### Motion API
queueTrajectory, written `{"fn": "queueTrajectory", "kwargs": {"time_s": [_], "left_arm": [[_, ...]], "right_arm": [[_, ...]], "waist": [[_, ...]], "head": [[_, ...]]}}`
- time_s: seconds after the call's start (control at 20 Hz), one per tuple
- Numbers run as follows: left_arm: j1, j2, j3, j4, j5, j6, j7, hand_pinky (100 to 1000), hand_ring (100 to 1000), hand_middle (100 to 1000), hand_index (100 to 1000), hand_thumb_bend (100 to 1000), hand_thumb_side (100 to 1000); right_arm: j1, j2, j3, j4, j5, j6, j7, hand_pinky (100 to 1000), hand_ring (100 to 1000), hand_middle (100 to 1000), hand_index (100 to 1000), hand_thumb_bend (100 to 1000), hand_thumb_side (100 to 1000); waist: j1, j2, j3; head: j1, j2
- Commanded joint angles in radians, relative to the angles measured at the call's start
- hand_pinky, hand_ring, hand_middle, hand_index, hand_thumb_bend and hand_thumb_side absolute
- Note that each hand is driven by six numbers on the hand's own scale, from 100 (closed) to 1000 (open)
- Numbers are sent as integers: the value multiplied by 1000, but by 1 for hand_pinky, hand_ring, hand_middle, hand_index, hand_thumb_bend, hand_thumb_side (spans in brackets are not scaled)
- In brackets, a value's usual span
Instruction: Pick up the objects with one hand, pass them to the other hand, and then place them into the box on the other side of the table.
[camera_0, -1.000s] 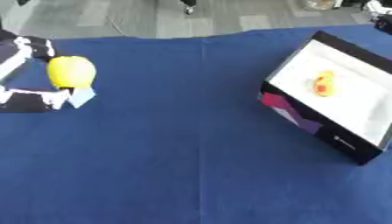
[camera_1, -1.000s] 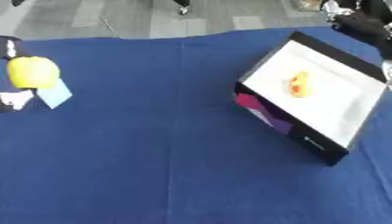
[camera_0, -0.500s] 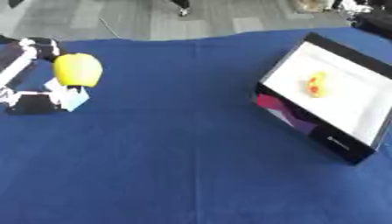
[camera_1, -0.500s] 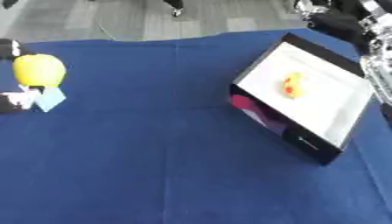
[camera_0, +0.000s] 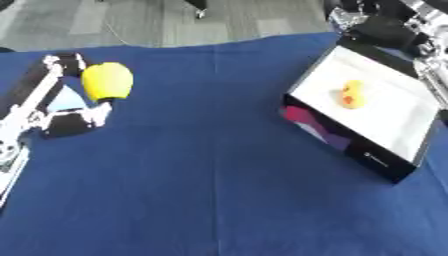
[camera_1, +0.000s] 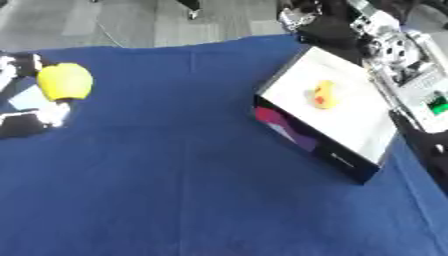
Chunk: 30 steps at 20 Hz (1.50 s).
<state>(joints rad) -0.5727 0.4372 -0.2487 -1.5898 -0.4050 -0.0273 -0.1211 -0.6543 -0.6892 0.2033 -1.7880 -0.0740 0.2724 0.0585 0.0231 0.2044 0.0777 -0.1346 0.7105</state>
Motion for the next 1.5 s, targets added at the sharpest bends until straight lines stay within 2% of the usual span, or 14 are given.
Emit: {"fn": "queueTrajectory", "kwargs": {"time_s": [0.05,0.75,1.5], "left_arm": [[-16,-8,-5,-2,7,-12,30,762,629,588,584,100,171],[-28,-71,-36,2,7,-36,114,757,622,584,588,100,230],[-56,-123,-63,-1,22,-48,101,754,617,578,585,100,277]], "right_arm": [[-31,1,15,-18,29,-2,38,889,807,856,873,100,388],[-104,66,91,-22,111,-11,164,892,815,867,882,100,360],[-159,122,163,-32,164,-25,266,894,819,873,885,100,323]], "waist": [[-15,-28,3],[-21,-29,9],[-25,-26,16]], "head": [[-12,-1],[-48,5],[-56,7]]}}
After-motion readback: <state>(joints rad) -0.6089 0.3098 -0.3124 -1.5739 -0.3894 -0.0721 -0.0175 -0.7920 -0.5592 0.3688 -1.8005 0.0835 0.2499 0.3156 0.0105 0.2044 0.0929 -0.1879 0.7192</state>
